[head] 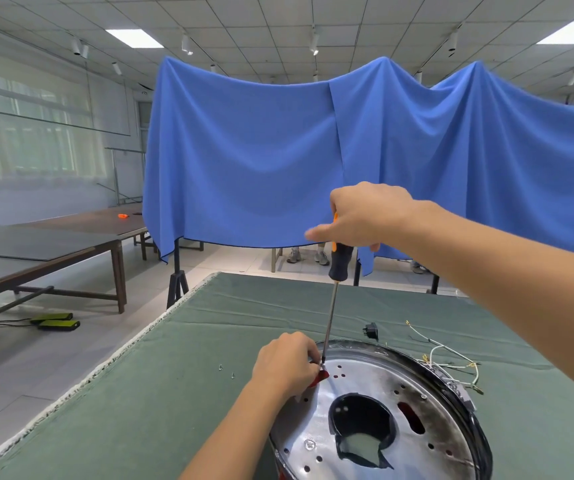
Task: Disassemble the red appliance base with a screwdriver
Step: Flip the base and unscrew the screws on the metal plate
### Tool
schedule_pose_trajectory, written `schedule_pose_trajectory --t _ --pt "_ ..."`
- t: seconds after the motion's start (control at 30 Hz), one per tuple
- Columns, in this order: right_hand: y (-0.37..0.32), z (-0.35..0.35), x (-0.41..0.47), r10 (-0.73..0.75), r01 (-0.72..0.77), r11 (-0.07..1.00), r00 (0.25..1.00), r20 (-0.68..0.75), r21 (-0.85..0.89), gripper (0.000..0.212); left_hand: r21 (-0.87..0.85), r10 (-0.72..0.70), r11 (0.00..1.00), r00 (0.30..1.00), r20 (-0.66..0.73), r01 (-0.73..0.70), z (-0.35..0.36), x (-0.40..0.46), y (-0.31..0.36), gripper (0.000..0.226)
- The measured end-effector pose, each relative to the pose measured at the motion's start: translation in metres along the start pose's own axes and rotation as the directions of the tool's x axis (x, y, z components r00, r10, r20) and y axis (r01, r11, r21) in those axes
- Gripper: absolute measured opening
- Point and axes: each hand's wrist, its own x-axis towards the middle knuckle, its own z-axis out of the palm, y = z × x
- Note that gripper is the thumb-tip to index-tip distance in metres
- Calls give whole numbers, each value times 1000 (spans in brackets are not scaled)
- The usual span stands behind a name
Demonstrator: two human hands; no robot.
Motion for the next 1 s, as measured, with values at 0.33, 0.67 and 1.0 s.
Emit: schedule_pose_trajectory --t 0.33,0.67,1.0 --pt "-3 4 -6 14 -12 999 998 -57 30 29 15 9 1000 1000 10 -9 2 2 -2 24" --pt "3 0 -9 30 -31 998 999 17 55 25 -40 -50 998 994 96 54 -3 12 4 18" --pt "10 3 -12 15 -11 995 999 -34 104 24 -2 -32 999 998 55 32 4 13 9 20"
